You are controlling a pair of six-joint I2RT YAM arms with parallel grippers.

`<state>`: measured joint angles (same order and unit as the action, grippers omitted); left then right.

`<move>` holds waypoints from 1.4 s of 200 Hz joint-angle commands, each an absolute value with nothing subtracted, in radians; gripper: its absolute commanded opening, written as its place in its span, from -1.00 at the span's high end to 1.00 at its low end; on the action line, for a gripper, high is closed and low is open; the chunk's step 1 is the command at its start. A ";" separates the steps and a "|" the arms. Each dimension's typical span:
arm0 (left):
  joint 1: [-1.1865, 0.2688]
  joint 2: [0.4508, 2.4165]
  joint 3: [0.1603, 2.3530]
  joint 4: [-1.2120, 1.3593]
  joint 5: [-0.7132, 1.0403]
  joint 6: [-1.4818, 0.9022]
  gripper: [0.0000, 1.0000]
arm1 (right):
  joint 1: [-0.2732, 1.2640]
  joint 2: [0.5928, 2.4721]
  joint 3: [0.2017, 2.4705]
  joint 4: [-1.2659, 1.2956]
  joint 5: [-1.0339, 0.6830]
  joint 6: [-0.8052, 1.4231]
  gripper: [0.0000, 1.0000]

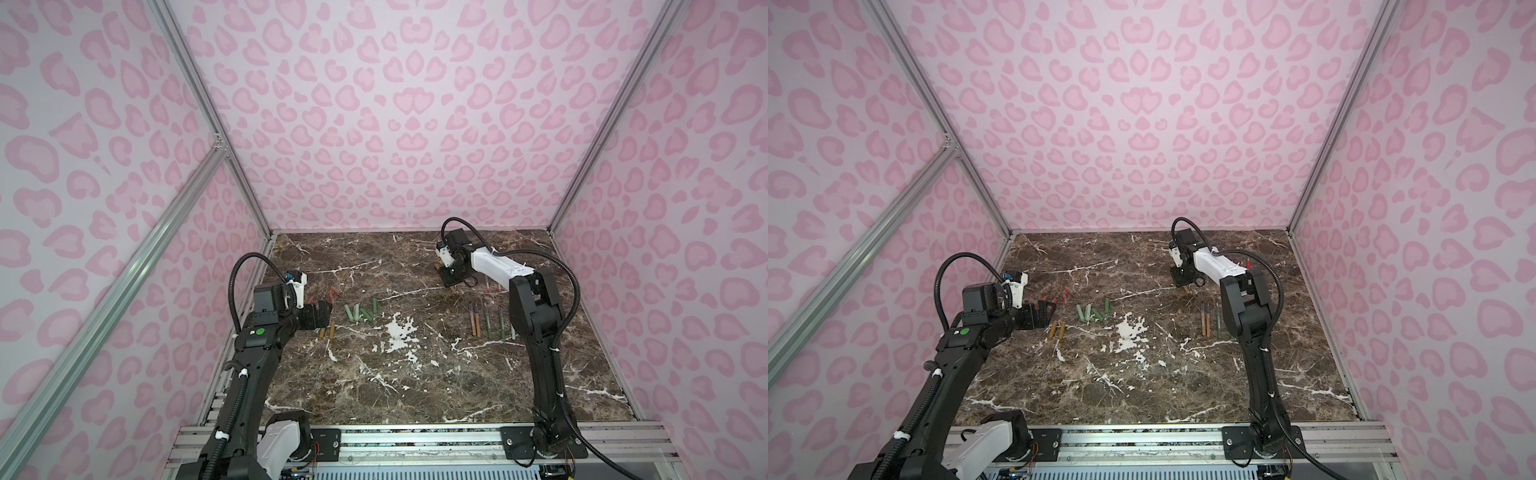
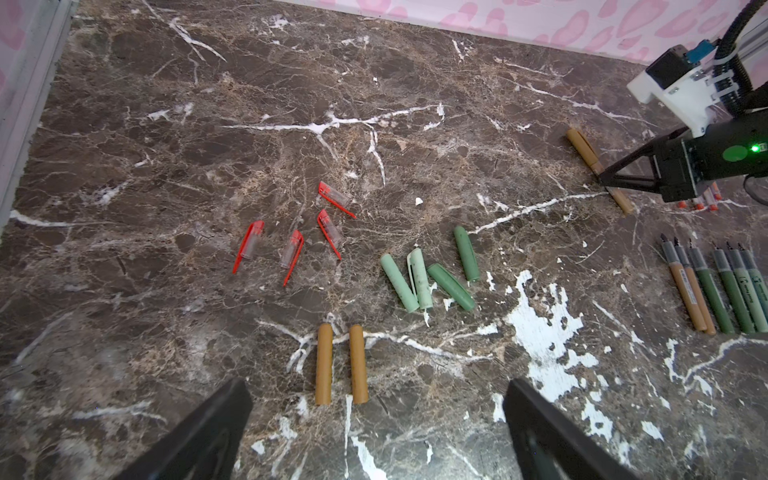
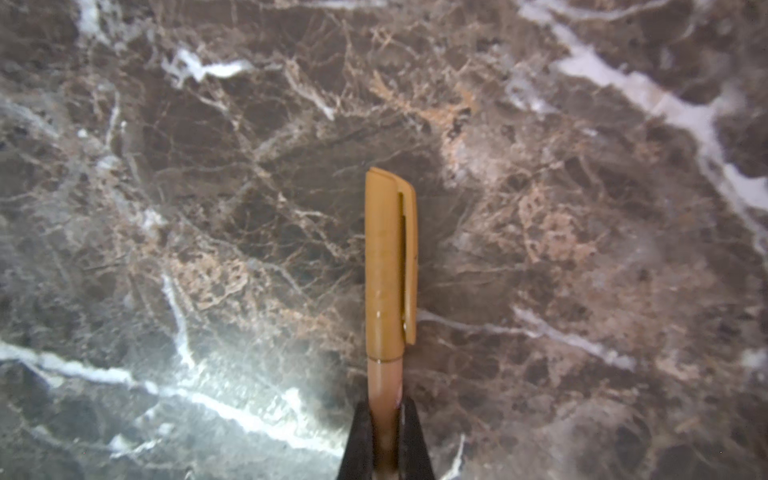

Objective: Open the pen caps
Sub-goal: 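Lift the tan pen and bring its cap into the left gripper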

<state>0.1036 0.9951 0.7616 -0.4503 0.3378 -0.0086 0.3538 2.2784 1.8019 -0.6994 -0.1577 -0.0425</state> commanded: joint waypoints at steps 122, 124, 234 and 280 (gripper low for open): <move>0.105 1.024 0.811 -0.372 0.860 -0.157 -0.96 | 0.654 1.805 1.344 -0.266 -0.424 0.418 1.00; 0.105 1.025 0.808 -0.366 0.867 -0.161 -0.97 | 0.659 1.802 1.340 -0.258 -0.426 0.424 1.00; 0.104 1.047 0.710 -0.109 0.994 -0.363 -0.61 | 0.915 1.731 1.219 0.174 -0.532 0.707 1.00; 0.100 1.053 0.701 -0.097 0.964 -0.391 -0.40 | 0.945 1.745 1.279 0.127 -0.532 0.686 1.00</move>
